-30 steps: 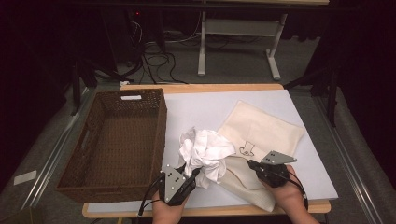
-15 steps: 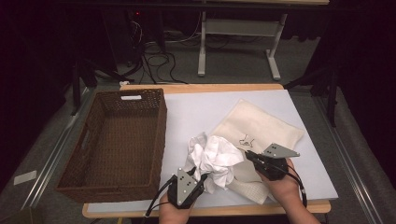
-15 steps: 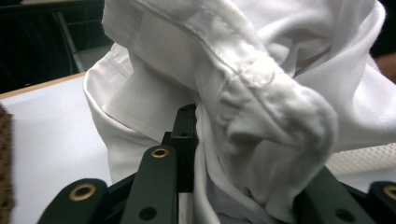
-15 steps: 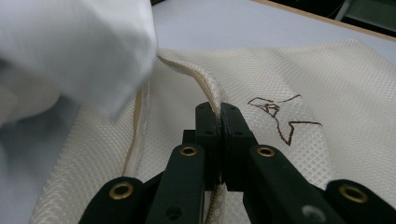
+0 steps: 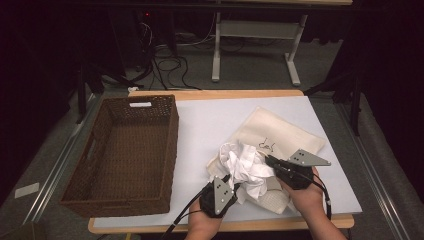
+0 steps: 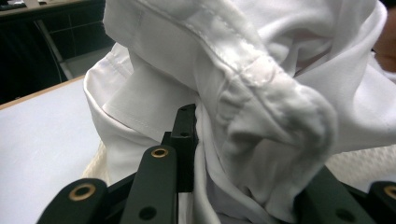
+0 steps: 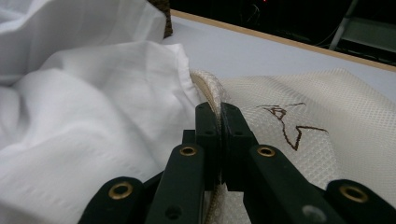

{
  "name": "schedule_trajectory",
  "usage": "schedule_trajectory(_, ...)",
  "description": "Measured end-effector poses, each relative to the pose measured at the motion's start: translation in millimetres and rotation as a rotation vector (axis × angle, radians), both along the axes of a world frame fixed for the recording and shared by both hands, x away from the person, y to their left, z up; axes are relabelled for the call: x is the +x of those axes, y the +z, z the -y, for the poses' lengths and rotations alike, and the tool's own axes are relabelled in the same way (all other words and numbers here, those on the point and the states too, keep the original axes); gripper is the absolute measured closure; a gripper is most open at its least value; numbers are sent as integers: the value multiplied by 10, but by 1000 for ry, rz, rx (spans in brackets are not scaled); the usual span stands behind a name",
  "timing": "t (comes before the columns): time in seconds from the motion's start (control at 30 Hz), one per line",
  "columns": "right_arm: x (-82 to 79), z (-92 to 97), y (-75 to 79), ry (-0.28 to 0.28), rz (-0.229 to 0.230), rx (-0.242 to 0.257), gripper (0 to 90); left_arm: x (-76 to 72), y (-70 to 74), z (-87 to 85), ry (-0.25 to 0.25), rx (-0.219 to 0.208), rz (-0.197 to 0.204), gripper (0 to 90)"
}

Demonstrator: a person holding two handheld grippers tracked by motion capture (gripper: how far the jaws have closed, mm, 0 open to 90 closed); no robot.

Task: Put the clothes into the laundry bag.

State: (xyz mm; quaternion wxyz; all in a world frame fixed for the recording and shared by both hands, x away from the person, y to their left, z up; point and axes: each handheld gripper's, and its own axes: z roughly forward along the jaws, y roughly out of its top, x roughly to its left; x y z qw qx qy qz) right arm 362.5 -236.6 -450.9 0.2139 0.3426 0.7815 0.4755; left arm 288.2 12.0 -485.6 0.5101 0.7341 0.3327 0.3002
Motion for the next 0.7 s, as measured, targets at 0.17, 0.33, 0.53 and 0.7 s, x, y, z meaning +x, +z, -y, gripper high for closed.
schedule_trajectory(0.17,-15,9,16,4,17,6,879,61,-116,66,-16,26,-57,684)
schedule_trajectory(0.33,-84,14,85,-6,36,33,879,73,-179,136,-40,27,-88,666)
schedule_trajectory(0.53,-141,-12,114,12,67,32,879,126,-209,167,-54,12,-139,583)
schedule_trajectory(0.7,-155,10,82,15,59,24,878,82,-164,132,-39,-30,-129,390)
